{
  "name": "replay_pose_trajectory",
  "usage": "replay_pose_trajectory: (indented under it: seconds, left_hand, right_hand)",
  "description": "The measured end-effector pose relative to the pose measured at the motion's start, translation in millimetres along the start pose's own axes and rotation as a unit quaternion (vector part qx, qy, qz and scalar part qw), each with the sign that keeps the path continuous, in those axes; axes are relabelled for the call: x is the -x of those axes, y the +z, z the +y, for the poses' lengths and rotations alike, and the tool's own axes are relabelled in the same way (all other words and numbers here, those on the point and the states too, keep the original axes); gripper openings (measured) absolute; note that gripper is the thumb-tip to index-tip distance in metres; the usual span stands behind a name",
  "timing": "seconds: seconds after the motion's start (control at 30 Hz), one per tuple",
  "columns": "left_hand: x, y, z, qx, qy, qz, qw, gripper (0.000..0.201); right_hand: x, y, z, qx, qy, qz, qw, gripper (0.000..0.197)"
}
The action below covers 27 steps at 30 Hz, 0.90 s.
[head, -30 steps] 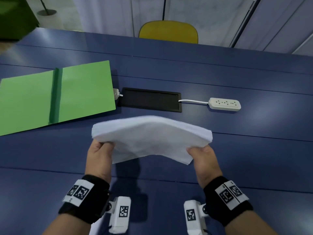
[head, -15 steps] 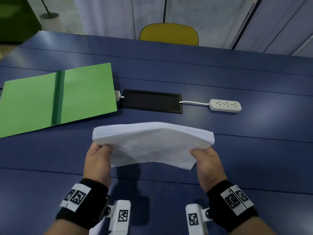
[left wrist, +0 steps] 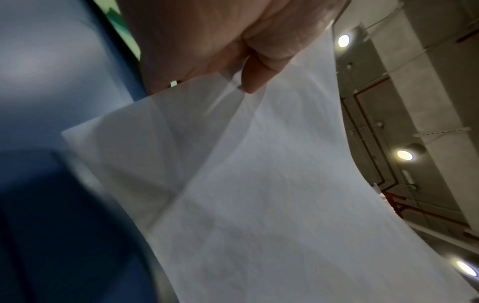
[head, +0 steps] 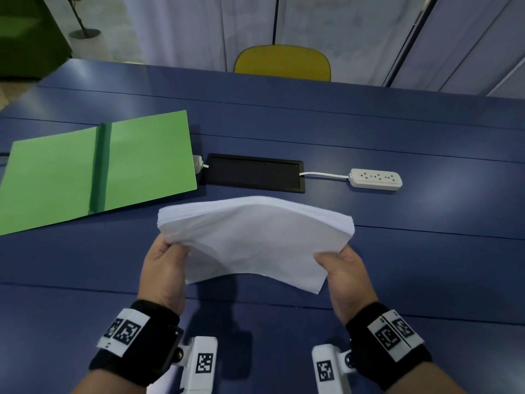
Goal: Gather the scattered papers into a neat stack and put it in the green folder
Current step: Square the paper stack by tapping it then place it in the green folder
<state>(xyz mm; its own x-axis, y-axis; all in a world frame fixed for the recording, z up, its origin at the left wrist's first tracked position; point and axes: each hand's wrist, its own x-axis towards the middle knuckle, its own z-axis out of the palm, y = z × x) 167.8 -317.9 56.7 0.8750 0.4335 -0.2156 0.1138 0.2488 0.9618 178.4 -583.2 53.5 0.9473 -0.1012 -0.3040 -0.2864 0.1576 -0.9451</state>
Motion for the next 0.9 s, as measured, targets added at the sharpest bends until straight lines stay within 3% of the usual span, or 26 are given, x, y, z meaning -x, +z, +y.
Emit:
replay_pose_trajectory:
  seconds: [0.13,0.3,0.47,0.57,0.7,0.9]
  left_hand:
    - [-7,-2,17,0.028,0.046,-0.017,0.998,0.043]
    - [-10,-10,-3,-0.049,-0.006,-0.003,0.999,0.041]
    - [-16,-11,-2,-0.064,-0.010,-0.004,0.998,0.045]
    - [-16,-6,-8,-0.063,-0.032,0.001,0.997,0.041]
    - [-15,6,-13,-0.033,-0.048,0.057,0.997,0.042]
    - [-4,18,8,0.013,0.039,0.075,0.996,0.031]
  right_hand:
    - [0,1,-17,-0.017,-0.044,-0.020,0.999,0.037]
    - [-5,0,0,0.033,0.006,-0.013,0.999,0.038]
    - [-12,-6,0,0.014,0.013,-0.011,1.000,0.056]
    - [-12,-3,7,0.026,0.033,-0.003,0.999,0.051]
    - [-11,7,14,0.010,0.028,0.045,0.999,0.036]
    - [-7,12,-7,-0.044,-0.038,0.058,0.997,0.037]
